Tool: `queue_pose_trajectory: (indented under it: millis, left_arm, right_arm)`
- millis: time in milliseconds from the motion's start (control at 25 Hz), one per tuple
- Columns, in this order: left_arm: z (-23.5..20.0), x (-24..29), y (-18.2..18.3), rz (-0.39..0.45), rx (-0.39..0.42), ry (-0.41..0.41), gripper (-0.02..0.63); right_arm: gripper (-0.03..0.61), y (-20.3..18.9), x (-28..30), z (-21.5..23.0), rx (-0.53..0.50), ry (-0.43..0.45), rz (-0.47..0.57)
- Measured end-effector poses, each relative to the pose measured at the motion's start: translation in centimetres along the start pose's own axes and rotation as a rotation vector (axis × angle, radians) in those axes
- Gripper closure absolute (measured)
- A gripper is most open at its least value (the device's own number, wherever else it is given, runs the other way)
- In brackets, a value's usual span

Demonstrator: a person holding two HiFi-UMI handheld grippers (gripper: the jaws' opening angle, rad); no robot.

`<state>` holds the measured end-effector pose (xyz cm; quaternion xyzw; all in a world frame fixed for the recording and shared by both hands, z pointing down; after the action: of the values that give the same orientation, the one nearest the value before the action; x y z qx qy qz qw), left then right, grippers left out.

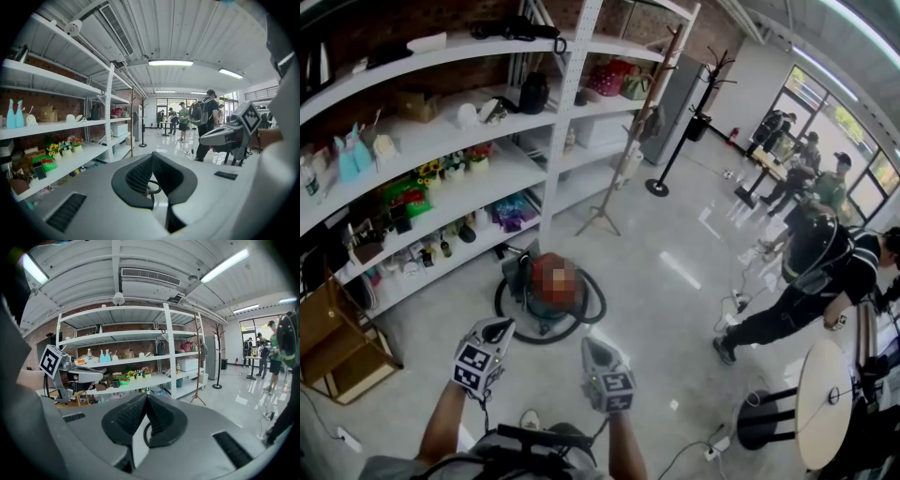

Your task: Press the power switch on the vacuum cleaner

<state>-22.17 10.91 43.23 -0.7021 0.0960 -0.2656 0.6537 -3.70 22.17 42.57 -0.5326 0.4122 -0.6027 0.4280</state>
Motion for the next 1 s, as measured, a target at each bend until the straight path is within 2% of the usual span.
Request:
queue_pose_trajectory:
  millis: [560, 1000]
  left_arm:
    - [-1.7, 2.5, 0.3, 0.006, -0.011, 0.010, 0.606]
    - [-3.7, 7.7, 1.3, 0.013, -0.015, 0.044, 0.606]
  right_arm:
    - [0.566, 0.8, 2.5, 2.1, -0.004, -0.004, 0.011]
    - [0.566, 1.8, 7.1, 6.2, -0.002, 0.021, -0.001]
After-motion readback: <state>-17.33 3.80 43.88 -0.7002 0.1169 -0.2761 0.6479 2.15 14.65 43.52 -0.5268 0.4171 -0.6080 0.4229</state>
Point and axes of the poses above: the fingertips, and each gripper's own axes: x forward along the fingers, z to its right, y out of its top, the point moved 4 cm from there along -x, backward along the fingers, and after that the axes turned 4 degrees about z, right-handed, at the moved point
